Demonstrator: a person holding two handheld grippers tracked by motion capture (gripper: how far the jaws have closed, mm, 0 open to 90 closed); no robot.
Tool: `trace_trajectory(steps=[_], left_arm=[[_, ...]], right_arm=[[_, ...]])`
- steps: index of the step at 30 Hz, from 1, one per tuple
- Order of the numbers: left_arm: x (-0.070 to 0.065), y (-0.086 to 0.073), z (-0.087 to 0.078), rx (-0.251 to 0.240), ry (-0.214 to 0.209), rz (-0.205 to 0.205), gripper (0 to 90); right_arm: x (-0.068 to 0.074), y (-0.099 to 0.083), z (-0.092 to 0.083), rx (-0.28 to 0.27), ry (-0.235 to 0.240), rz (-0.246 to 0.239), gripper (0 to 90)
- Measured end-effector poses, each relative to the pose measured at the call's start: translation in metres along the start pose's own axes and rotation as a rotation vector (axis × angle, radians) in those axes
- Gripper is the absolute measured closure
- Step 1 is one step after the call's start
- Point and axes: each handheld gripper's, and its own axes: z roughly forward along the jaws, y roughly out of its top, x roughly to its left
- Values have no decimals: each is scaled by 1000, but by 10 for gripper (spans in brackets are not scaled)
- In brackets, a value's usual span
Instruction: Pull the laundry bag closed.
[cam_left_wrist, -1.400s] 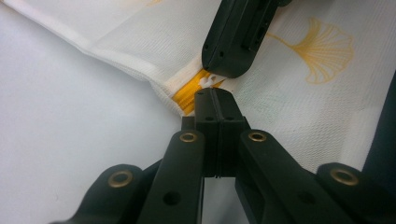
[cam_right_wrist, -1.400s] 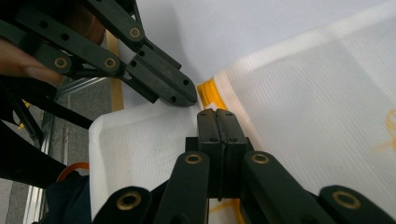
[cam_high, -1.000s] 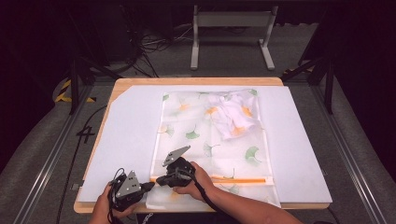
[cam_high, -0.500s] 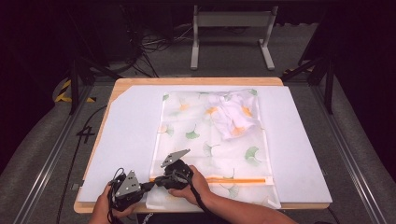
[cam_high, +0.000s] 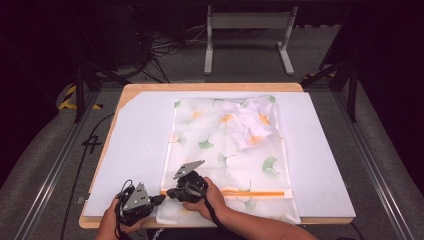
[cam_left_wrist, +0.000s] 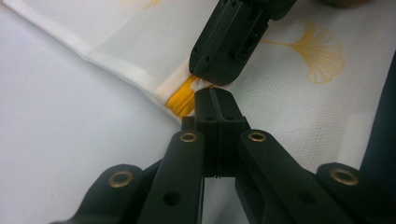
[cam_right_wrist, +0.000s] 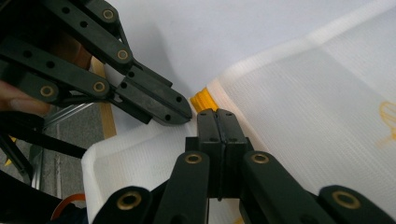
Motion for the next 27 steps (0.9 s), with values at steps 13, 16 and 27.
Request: trace_trajectory(steps=[13, 16, 27], left_arm=[[1, 0, 0, -2, -5, 0, 900], [1, 0, 0, -1, -5, -3, 900], [1, -1, 0, -4, -6, -9, 900]], right_arm=[[-2, -2, -8, 23, -24, -46, 900], [-1, -3, -10, 32, -34, -61, 900], [-1, -4, -15, 49, -49, -85, 900]])
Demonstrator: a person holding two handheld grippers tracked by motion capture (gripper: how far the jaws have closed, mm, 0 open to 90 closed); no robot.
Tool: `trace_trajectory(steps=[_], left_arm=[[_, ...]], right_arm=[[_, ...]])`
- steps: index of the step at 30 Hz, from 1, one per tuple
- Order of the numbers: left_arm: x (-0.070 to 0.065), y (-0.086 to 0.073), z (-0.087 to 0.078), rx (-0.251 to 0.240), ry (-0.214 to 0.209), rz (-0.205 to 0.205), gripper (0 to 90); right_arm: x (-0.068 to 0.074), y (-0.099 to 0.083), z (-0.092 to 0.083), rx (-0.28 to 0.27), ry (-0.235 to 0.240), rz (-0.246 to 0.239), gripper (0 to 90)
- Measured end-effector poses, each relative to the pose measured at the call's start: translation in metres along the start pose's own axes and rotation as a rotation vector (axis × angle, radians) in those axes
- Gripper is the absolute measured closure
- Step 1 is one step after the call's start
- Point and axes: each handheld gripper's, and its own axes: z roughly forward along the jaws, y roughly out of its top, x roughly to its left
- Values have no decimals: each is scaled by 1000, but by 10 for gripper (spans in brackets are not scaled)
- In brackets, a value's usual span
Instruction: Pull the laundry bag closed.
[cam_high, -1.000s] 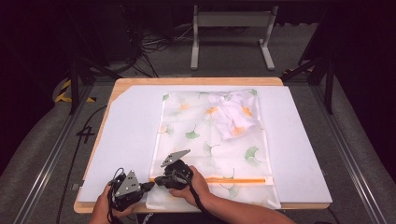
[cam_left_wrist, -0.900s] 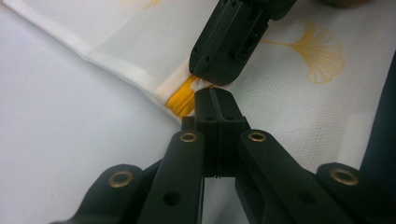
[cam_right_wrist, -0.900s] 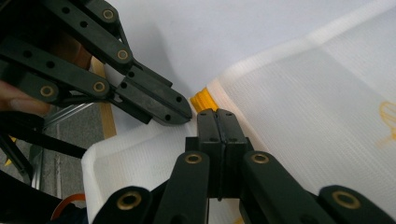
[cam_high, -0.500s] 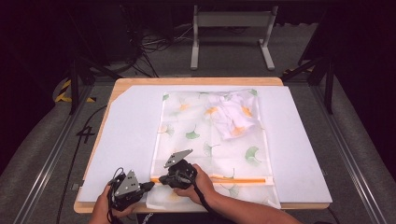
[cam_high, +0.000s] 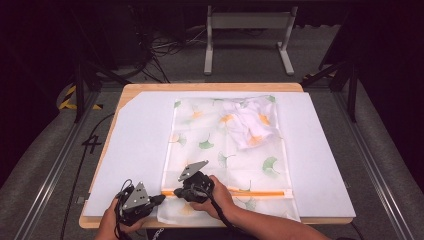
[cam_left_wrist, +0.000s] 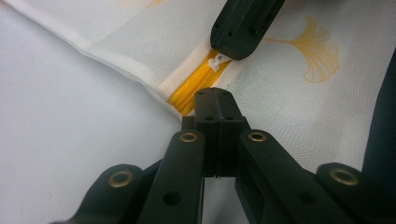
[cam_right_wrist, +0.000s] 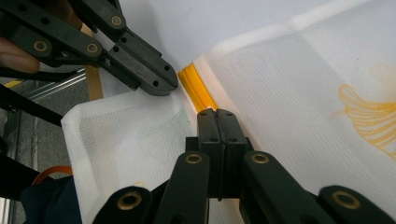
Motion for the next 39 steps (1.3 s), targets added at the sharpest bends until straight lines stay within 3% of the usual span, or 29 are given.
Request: trace_trajectory(steps=[24, 32, 39], left_arm=[[2, 0, 0, -1, -12, -7, 900], [2, 0, 0, -5, -18, -11, 900], [2, -1, 0, -5, -18, -8, 900]], right_arm=[[-14, -18, -31, 34, -44, -13, 900], [-13, -13, -26, 24, -29, -12, 900], [-15, -10, -22, 8, -8, 26, 900]])
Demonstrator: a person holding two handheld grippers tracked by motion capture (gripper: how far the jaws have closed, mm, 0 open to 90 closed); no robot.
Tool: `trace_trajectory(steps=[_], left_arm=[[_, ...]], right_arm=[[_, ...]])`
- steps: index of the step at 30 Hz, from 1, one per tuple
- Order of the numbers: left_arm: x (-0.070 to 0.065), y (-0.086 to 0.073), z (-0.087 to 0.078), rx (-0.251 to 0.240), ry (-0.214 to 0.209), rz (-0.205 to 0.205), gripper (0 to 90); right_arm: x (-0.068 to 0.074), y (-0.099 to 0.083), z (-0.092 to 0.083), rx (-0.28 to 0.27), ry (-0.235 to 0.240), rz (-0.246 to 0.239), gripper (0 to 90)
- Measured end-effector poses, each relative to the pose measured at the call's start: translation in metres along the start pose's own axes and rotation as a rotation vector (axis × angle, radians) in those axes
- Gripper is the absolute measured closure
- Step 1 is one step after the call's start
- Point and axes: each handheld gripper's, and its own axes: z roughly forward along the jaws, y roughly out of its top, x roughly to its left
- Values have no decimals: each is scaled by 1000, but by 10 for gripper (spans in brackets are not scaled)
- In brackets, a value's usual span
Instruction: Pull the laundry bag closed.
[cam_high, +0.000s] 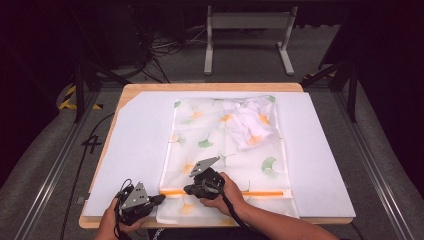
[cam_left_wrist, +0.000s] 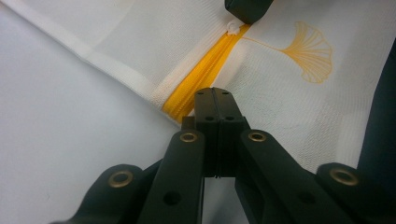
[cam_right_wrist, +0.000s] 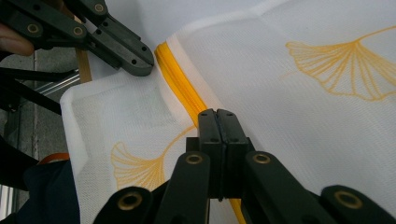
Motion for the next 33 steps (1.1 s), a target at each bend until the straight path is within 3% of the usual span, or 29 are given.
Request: trace_trajectory(steps=[13, 21, 33], left_arm=[[0, 0, 0, -1, -3, -7, 900], [-1, 0, 0, 3, 2, -2, 900], [0, 0, 0, 2, -5, -5, 900]], right_arm=[[-3, 0, 5, -25, 29, 38, 893], [0, 0, 4, -12, -13, 0, 900], [-1, -10, -6, -14, -16, 15, 900]])
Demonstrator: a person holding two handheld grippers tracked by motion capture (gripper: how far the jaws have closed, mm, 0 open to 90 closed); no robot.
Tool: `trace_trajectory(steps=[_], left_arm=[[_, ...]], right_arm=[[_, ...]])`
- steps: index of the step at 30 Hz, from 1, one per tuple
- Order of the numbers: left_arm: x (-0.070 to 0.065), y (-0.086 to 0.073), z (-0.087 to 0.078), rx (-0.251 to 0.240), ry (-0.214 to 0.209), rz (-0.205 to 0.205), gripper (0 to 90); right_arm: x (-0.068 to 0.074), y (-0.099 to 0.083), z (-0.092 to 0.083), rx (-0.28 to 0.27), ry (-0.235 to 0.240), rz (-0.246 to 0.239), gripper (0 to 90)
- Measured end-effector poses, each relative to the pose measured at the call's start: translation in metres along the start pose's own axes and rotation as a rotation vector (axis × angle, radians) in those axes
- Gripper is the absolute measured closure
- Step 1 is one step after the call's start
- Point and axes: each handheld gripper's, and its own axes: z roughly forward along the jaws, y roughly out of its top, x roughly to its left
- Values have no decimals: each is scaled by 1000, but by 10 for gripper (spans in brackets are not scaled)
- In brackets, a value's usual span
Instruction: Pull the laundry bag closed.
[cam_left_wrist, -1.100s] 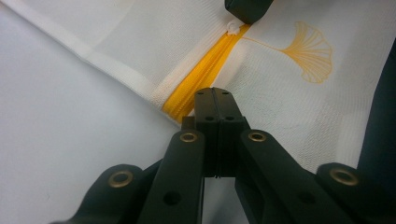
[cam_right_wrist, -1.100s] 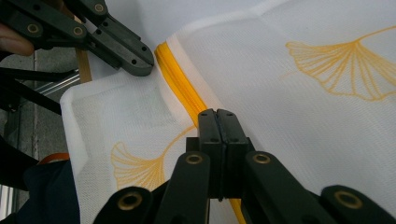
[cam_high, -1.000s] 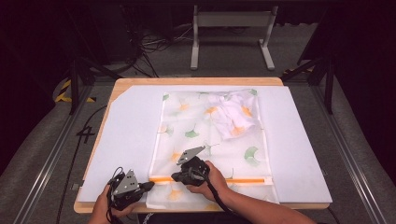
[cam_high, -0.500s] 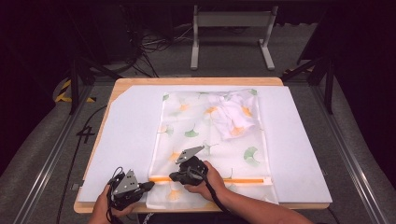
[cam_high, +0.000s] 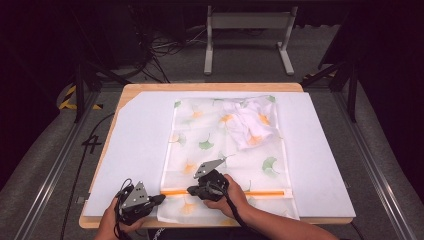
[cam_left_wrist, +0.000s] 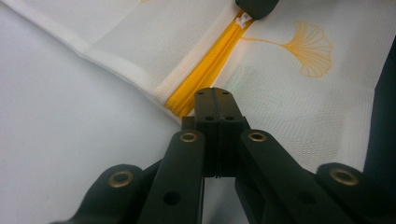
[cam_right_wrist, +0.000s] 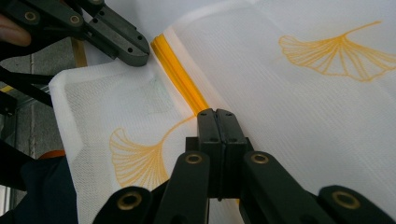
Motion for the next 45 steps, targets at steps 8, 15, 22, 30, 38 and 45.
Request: trace_trajectory(steps=[8, 15, 22, 30, 38, 45], left_arm=[[0, 0, 0, -3, -4, -3, 900], [1, -1, 0, -4, -3, -2, 900], [1, -1, 0, -5, -6, -6, 900], [1, 0, 0, -6, -7, -5, 900], [2, 0, 0, -4, -13, -4, 900], [3, 0, 0, -5, -22, 2, 900]], right_arm=[[-3, -3, -7, -5, -1, 3, 900], [-9, -9, -17, -2, -7, 16, 900], [-19, -22, -35, 0, -32, 28, 900], [-26, -41, -57, -20, -51, 51, 900], [-34, -63, -78, -41, -67, 101, 900], [-41, -80, -96, -52, -93, 129, 900]])
